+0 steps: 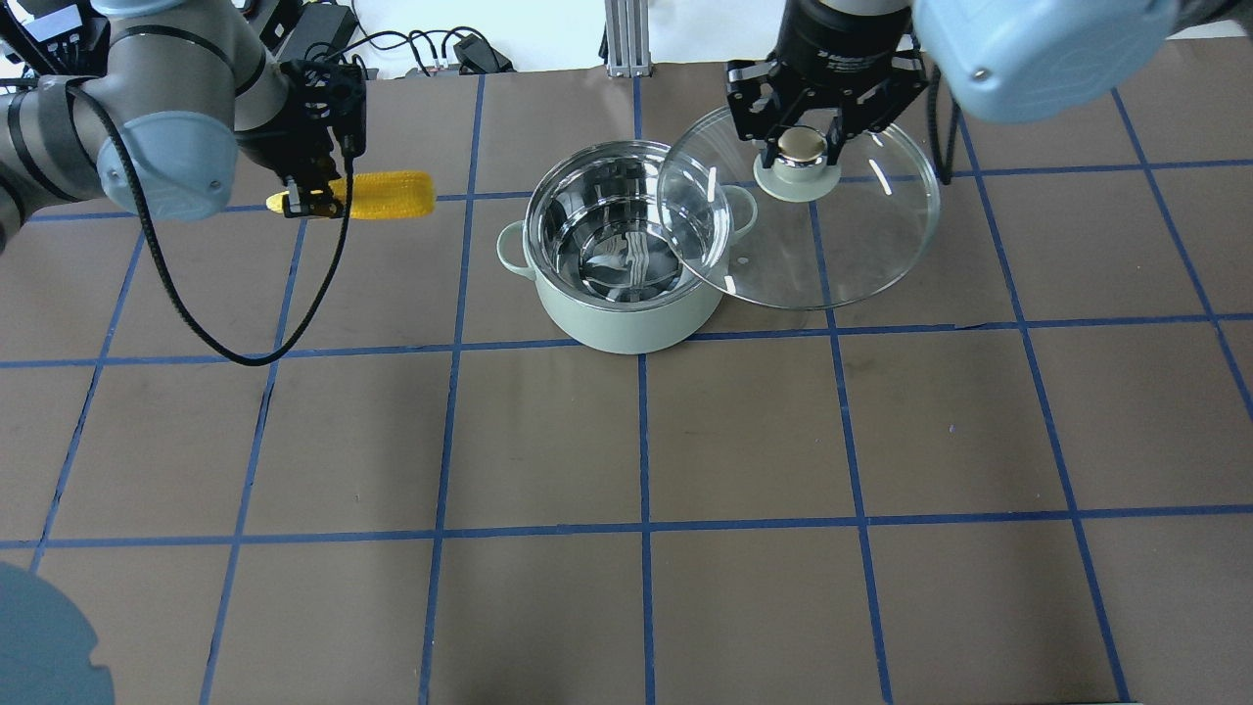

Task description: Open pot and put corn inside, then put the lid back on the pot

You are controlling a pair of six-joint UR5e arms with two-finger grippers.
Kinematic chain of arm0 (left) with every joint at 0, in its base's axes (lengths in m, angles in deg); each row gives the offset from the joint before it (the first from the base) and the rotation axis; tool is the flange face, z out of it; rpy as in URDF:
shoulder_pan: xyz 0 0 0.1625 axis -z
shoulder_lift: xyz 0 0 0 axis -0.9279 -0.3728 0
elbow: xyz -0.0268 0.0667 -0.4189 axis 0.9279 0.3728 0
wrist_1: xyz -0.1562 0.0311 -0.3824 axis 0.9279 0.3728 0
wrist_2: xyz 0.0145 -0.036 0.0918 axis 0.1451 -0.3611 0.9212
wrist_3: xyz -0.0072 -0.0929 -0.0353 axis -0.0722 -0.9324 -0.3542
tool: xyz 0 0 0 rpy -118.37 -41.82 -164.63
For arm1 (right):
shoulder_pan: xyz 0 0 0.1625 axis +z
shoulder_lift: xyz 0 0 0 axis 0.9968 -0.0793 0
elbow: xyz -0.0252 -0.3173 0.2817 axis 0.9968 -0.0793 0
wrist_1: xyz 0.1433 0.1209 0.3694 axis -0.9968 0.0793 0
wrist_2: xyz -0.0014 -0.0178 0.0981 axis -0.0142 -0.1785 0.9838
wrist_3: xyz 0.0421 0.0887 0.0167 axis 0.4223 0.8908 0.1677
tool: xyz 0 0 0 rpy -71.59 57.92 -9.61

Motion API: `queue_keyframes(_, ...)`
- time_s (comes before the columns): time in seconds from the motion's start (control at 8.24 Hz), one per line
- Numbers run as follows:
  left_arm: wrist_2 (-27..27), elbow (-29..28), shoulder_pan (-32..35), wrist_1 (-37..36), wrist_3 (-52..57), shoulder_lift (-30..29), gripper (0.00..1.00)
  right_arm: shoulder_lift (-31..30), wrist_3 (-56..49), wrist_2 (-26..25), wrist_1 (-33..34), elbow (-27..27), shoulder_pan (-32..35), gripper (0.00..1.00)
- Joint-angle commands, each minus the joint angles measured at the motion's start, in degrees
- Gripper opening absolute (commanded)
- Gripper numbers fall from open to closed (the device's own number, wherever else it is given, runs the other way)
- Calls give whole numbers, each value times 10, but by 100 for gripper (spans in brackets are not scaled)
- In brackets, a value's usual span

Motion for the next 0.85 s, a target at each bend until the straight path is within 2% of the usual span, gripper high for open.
queue_keyframes(0.0, -18, -1, 85, -37, -134, 17, 0, -59, -71, -1, -80, 23, -38, 31)
queue_keyframes(0.36, -17, -1, 172, -89, -275, 7, 0, -65, -102, -1, -73, 42, -45, 31)
queue_keyframes(0.73, -18, -4, 222, -132, -310, -4, 0, -65, -112, -1, -73, 43, -52, 31)
